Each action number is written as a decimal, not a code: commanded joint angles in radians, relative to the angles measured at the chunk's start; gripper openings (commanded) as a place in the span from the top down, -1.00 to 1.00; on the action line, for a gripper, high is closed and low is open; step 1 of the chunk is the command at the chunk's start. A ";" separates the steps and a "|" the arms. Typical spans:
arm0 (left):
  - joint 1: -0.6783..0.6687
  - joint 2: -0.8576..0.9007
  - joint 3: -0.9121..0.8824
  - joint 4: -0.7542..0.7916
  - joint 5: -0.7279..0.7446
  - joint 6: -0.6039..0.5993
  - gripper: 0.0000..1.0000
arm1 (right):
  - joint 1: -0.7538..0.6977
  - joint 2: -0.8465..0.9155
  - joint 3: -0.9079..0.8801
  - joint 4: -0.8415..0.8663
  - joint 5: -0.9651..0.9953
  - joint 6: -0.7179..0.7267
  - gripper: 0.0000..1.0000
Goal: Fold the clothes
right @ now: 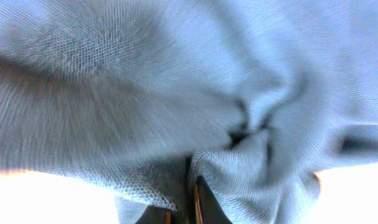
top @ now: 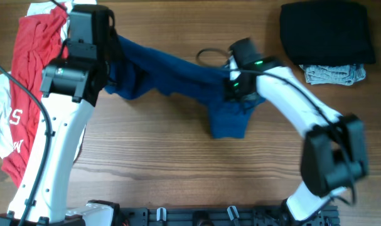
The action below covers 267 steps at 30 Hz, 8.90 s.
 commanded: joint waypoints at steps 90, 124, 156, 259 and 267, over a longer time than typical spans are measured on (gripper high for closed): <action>0.144 0.520 -0.048 -0.054 0.545 0.507 -0.06 | -0.417 0.279 0.228 0.063 -0.055 -0.203 -0.26; 0.153 0.593 -0.050 -0.005 0.546 0.506 0.45 | -0.417 0.279 0.228 0.052 -0.055 -0.224 -0.25; 0.179 0.424 0.085 -0.082 0.324 0.306 0.92 | -0.405 0.215 0.229 0.069 -0.229 -0.297 -0.07; 0.285 0.076 0.147 0.543 0.261 0.131 0.92 | -0.294 -0.087 0.835 0.061 0.129 -0.560 0.92; 0.282 0.089 0.367 0.807 0.261 0.260 0.92 | -0.293 -0.089 1.072 0.273 0.130 -0.610 0.92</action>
